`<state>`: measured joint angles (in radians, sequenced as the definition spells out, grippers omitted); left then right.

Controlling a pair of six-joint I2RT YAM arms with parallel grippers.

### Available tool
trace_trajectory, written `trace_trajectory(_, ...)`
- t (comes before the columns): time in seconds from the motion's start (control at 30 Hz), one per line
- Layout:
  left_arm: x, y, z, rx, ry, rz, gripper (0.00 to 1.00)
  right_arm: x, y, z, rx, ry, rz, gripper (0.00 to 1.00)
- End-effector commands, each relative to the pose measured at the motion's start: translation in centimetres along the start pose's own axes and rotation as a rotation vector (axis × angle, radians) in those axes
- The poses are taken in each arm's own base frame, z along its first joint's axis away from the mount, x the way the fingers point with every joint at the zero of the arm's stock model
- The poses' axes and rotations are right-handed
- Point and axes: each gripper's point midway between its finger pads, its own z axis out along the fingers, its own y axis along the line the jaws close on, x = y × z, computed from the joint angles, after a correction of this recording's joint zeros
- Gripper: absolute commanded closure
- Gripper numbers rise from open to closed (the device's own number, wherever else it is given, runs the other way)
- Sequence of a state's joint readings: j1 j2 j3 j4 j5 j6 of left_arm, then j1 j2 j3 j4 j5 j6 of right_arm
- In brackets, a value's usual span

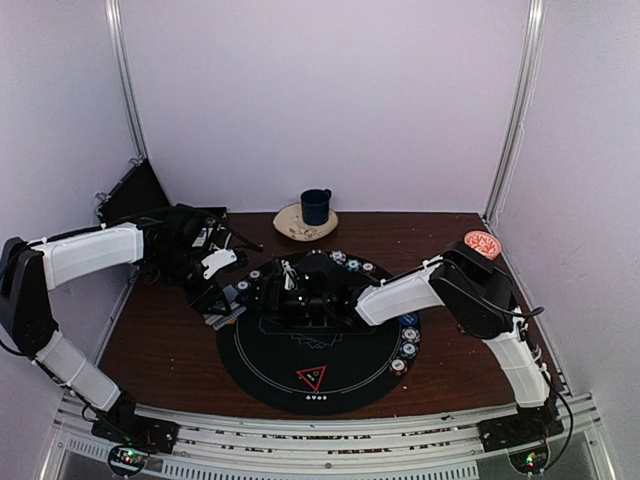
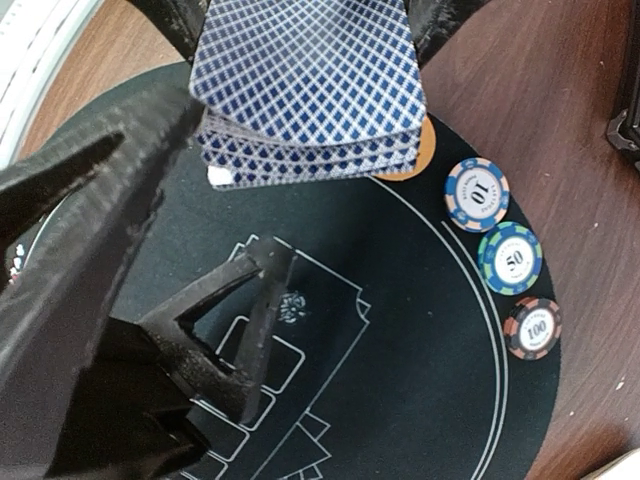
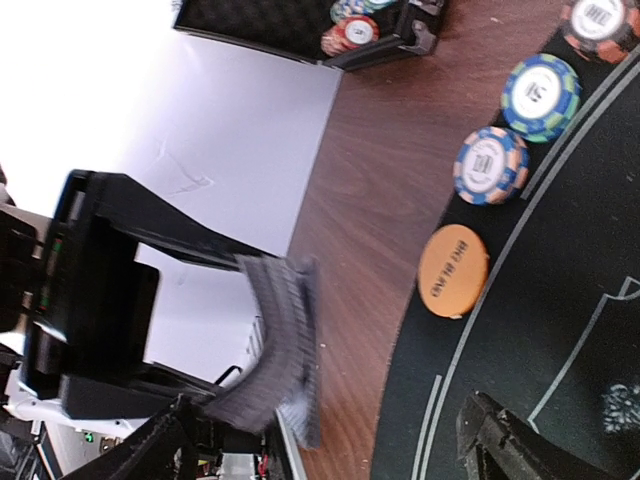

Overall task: Distribute texas hold em gaming equipment
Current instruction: Pass from the left arm to the right

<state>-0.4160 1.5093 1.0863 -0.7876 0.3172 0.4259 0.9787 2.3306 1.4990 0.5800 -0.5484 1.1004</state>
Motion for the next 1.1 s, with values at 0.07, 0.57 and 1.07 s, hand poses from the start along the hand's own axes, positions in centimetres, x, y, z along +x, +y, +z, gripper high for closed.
trace_trajectory(0.07,-0.6,-1.4,-0.1,0.024,-0.028,0.019,0.71,-1.0,2.3,-0.3,-0.102,-0.02,0.002,0.09)
trace_trajectory(0.57,-0.8,-2.8,0.1,0.048,-0.036,0.057,0.71,-0.3,0.7,1.4,-0.084,0.038,0.044,0.18)
trace_trajectory(1.07,-0.6,-4.1,0.8,0.063,-0.023,0.104,0.71,1.1,1.9,1.8,-0.157,0.133,0.069,0.47)
